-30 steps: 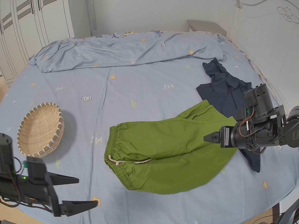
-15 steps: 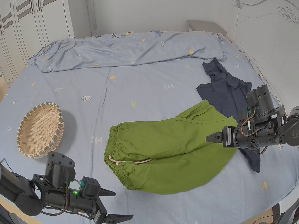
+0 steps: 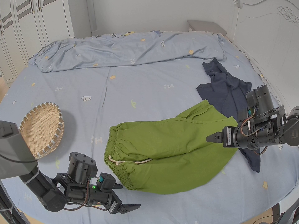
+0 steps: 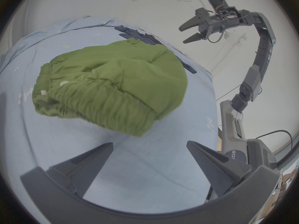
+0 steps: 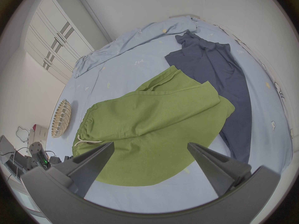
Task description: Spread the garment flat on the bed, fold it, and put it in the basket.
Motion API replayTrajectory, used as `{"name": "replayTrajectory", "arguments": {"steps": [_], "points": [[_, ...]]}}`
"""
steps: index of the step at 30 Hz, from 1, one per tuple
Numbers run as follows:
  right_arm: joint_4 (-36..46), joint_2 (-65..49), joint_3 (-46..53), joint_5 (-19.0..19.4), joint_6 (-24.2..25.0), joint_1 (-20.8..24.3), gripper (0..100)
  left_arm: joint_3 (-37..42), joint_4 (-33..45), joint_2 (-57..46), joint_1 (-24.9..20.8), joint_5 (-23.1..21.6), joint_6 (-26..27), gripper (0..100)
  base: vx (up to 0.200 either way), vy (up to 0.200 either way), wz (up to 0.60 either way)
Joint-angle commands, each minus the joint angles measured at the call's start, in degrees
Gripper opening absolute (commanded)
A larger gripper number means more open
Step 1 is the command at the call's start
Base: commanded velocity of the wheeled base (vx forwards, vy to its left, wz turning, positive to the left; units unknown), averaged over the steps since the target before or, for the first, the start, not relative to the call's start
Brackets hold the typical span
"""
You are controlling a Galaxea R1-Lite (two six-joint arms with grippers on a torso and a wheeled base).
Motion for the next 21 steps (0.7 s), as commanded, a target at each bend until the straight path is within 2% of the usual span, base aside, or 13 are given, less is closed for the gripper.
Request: {"name": "replayTrajectory", "arguments": {"steps": [1,19,20,21], "points": [[-0.1,0.0,0.0,0.0,0.0,0.0,100,-2.8,-0.4,3.4,1.1,0.0,0.0,100,0.0,0.0,0.0],[-0.1,0.7,0.0,0.0,0.1,-0.8,100,-4.8,-12.4,8.7,1.4,-0.3,1.1,100,0.0,0.0,0.0],[-0.1,0.8,0.0,0.0,0.1,-0.9,100,-4.8,-13.0,9.0,1.2,-0.5,1.1,0,0.0,0.0,0.0],[-0.1,0.8,0.0,0.0,0.1,-0.9,100,-4.8,-13.0,8.9,1.2,-0.5,1.2,0,0.0,0.0,0.0]]}}
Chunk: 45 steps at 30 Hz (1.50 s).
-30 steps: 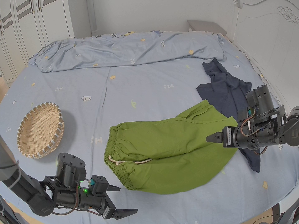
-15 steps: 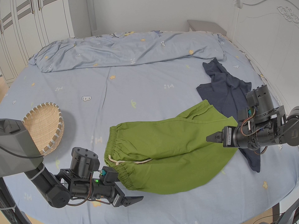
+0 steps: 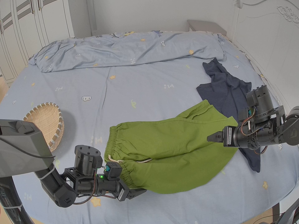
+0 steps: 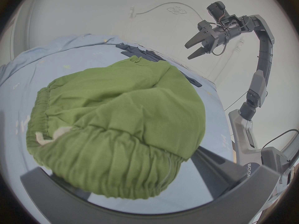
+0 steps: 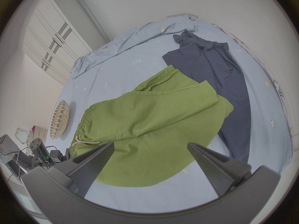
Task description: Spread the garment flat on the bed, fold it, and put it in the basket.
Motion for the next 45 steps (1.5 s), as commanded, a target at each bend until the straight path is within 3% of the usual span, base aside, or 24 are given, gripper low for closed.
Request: {"name": "replayTrajectory", "arguments": {"steps": [1,12,17,19,33,38,40,45], "points": [[0.0,0.4,0.0,0.0,0.0,-0.1,100,0.2,-0.3,1.4,-0.2,-0.2,0.0,0,0.0,0.0,0.0],[0.0,1.0,0.0,0.0,0.0,-0.3,100,1.9,-0.3,-3.5,1.7,-3.3,-2.1,0,0.0,0.0,0.0],[0.0,0.9,-0.1,0.0,0.0,-0.2,100,4.0,0.3,-8.8,2.3,-4.3,-15.7,0,0.0,0.0,0.0],[0.0,0.9,-0.1,0.0,-0.1,-0.1,100,5.9,0.6,-10.1,3.0,-4.3,-18.6,0,0.0,0.0,0.0],[0.5,0.9,-0.1,0.6,-0.2,-1.7,100,24.1,1.3,-18.1,9.9,-4.4,-17.5,0,0.0,0.0,0.0],[2.2,0.9,-0.6,6.0,-0.3,-6.3,100,24.1,7.8,-20.4,14.9,-4.4,-13.9,0,0.0,0.0,0.0],[2.9,0.9,0.1,12.3,-0.8,-11.8,100,24.0,8.5,-20.4,18.9,-4.8,-11.3,0,0.0,0.0,0.0],[2.3,1.5,5.0,20.7,-8.1,-19.8,100,23.0,8.5,-20.0,20.8,-9.4,-11.2,0,0.0,0.0,0.0]]}}
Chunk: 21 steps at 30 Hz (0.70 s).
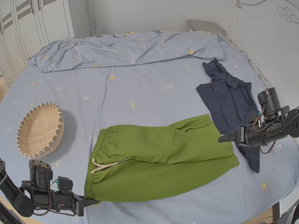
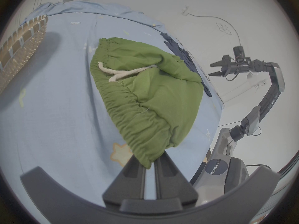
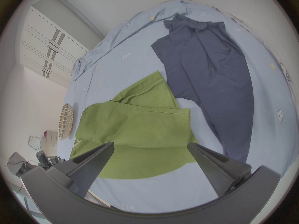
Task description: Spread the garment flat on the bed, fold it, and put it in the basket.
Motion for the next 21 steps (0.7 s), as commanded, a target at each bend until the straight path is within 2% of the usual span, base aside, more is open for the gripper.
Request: {"name": "replayTrajectory", "arguments": {"steps": [1,3,4,6,10,16,21], "points": [[0.0,0.9,5.0,9.3,-9.1,-11.1,100,-0.8,0.7,-1.0,4.3,-3.4,1.2,0,0.0,0.0,0.0],[0.0,1.4,5.5,13.5,-12.4,-14.6,100,-1.6,0.7,-0.7,5.0,-3.5,1.2,0,0.0,0.0,0.0],[0.2,2.6,5.5,17.0,-14.3,-17.3,100,-2.4,0.7,0.0,5.5,-3.5,1.1,0,0.0,0.0,0.0],[0.3,4.8,5.7,18.7,-16.2,-18.7,100,-3.3,0.7,1.1,6.4,-3.5,1.1,0,0.0,0.0,0.0],[0.3,9.4,6.1,19.1,-18.6,-19.4,100,-4.1,0.7,2.4,7.4,-3.6,1.2,0,0.0,0.0,0.0],[0.1,13.0,7.5,27.7,-21.1,-20.0,100,-4.1,0.7,2.1,7.7,-3.6,1.2,0,0.0,0.0,0.0],[0.1,14.4,8.6,28.6,-24.0,-20.0,100,-4.1,0.7,2.1,7.7,-3.6,1.2,0,0.0,0.0,0.0]]}}
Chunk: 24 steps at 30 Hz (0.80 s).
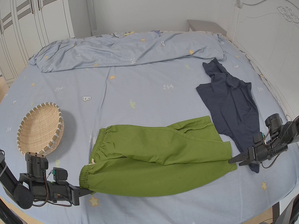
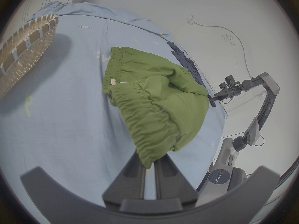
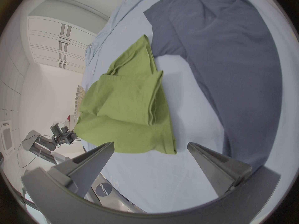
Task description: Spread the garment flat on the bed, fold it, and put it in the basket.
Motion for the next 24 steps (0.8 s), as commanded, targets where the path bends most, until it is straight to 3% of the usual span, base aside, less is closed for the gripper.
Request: {"name": "replayTrajectory", "arguments": {"steps": [1,4,11,24], "points": [[0.0,3.2,1.0,1.3,-0.9,-0.3,100,-0.1,0.0,0.2,0.2,0.0,0.0,0,0.0,0.0,0.0],[-0.1,4.1,1.1,5.0,-1.1,-0.5,100,-0.2,0.0,-0.2,0.1,0.0,0.1,0,0.0,0.0,0.0],[-0.3,4.6,0.9,9.6,-1.1,-1.6,100,-0.2,0.0,-0.4,0.1,0.0,0.1,0,0.0,0.0,0.0],[-2.8,7.1,0.9,9.6,-1.2,-1.6,100,-0.1,0.0,-0.9,-0.1,0.0,0.1,0,0.0,0.0,0.0]]}}
